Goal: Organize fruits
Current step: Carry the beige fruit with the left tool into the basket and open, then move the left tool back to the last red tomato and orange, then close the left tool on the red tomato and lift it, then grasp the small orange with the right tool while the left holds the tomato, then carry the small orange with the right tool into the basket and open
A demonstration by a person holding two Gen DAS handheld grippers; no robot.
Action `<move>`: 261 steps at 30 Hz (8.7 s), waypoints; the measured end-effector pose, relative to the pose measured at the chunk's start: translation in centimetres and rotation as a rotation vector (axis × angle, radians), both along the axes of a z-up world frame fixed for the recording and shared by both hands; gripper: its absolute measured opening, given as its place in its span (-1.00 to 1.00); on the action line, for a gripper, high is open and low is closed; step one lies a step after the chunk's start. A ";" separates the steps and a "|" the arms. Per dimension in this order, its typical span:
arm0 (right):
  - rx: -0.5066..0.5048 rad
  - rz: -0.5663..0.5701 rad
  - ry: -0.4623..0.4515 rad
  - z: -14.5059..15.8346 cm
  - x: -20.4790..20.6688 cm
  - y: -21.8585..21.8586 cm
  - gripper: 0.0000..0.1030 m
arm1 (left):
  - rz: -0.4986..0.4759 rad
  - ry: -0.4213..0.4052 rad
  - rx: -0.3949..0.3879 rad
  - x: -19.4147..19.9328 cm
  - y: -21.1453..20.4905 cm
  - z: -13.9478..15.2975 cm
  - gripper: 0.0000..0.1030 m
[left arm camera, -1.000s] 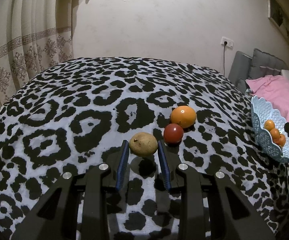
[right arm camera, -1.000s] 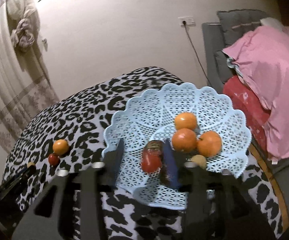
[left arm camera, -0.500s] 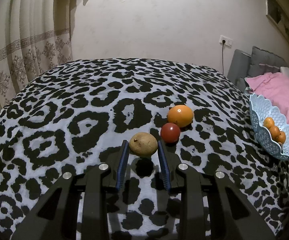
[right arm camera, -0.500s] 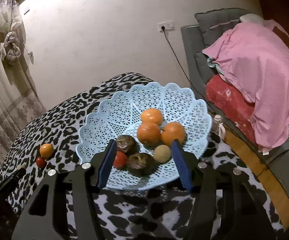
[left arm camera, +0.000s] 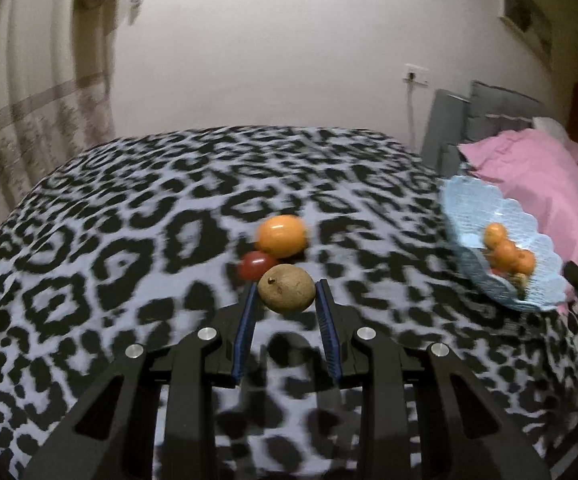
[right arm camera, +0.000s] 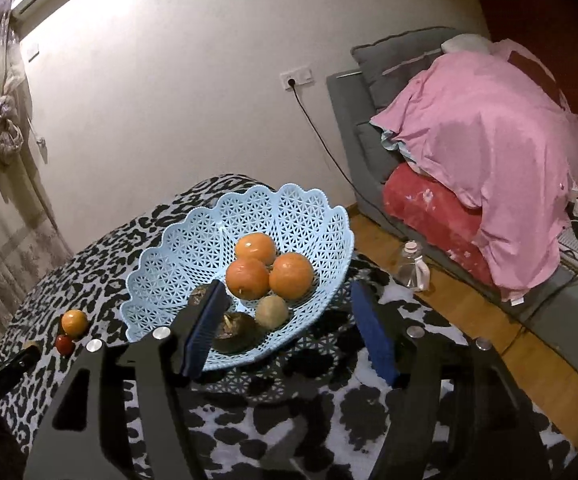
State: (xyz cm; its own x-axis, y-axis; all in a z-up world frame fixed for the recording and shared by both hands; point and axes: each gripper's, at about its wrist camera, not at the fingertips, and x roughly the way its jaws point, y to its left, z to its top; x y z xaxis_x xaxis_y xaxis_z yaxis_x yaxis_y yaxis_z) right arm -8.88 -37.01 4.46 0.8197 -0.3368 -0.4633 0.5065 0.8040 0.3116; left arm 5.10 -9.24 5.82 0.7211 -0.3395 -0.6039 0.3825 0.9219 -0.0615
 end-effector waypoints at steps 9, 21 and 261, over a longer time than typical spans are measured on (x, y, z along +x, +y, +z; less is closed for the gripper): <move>0.045 -0.023 -0.040 -0.5 -1.0 -0.5 0.36 | -0.172 -0.022 0.011 -1.7 -7.1 1.1 -0.42; 0.079 -0.030 -0.057 -0.9 -1.3 -0.9 0.36 | -0.334 0.017 0.029 -1.8 -15.0 1.1 -0.42; 0.184 0.281 0.178 0.0 9.5 -0.5 0.10 | 0.001 0.003 0.032 -4.0 0.2 -2.6 -0.43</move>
State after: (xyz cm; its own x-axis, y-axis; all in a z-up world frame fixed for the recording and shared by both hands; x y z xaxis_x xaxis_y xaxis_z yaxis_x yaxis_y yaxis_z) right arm 0.67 -37.47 4.45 0.7693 -0.0082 -0.6388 0.3337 0.8579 0.3908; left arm 1.09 -9.02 3.24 0.7194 -0.3196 -0.6167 0.3816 0.9237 -0.0336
